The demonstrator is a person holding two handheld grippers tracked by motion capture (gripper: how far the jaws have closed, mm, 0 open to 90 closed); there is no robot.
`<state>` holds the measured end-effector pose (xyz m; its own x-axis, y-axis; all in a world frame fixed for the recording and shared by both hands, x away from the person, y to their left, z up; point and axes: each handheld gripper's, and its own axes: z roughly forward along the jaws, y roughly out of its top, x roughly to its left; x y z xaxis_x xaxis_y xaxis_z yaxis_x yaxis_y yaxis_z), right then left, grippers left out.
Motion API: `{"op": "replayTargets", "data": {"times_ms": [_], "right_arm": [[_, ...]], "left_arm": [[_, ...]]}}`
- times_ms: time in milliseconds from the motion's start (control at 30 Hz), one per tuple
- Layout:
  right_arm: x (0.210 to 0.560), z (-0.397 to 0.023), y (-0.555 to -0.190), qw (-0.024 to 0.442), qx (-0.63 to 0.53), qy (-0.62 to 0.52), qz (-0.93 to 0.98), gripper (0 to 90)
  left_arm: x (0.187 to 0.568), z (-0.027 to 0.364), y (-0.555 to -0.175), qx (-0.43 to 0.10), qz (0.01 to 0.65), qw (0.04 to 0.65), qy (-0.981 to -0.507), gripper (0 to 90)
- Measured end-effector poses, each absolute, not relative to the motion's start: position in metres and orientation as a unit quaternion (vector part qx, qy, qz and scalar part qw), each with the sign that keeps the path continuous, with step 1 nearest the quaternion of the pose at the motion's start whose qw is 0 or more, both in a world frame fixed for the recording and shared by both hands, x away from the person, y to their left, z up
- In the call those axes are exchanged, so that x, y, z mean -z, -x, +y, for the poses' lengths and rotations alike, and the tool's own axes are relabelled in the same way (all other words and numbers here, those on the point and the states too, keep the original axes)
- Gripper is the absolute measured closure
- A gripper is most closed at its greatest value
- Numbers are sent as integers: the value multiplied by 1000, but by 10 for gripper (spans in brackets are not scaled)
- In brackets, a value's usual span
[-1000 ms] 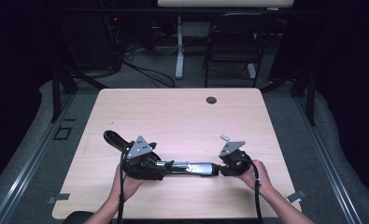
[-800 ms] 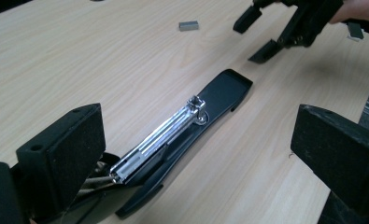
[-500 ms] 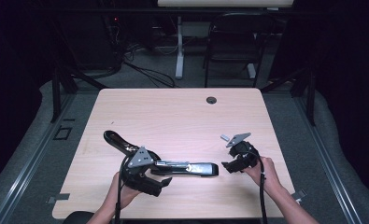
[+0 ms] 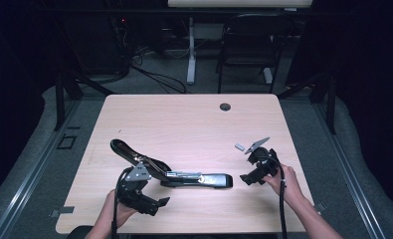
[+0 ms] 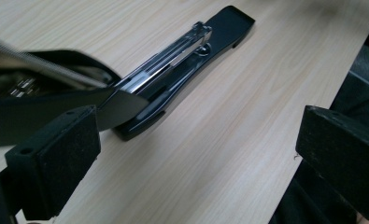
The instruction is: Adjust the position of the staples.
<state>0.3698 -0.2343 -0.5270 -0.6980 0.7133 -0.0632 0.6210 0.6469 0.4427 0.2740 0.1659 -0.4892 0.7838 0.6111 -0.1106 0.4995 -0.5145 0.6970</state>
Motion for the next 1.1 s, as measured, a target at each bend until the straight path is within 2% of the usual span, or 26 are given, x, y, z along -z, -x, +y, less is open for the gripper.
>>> {"op": "replayTargets", "data": {"times_ms": [200,567,833,900,933,1100], "right_arm": [[528,-245,-375,100,-200,-380,898,38],[530,-255,-387,83,-201,-392,894,33],[524,-258,-403,99,-214,-396,888,10],[523,-258,-409,96,-222,-396,886,34],[521,-256,-416,109,-234,-393,883,73],[520,-248,-430,103,-246,-384,884,87]], "left_arm": [[495,189,-276,-59,353,373,-856,0],[500,199,-284,-50,375,360,-853,0],[501,203,-291,-56,381,360,-850,0],[502,203,-292,-55,380,356,-852,0],[502,204,-292,-55,379,356,-852,0],[500,205,-291,-62,381,356,-851,0]]}}
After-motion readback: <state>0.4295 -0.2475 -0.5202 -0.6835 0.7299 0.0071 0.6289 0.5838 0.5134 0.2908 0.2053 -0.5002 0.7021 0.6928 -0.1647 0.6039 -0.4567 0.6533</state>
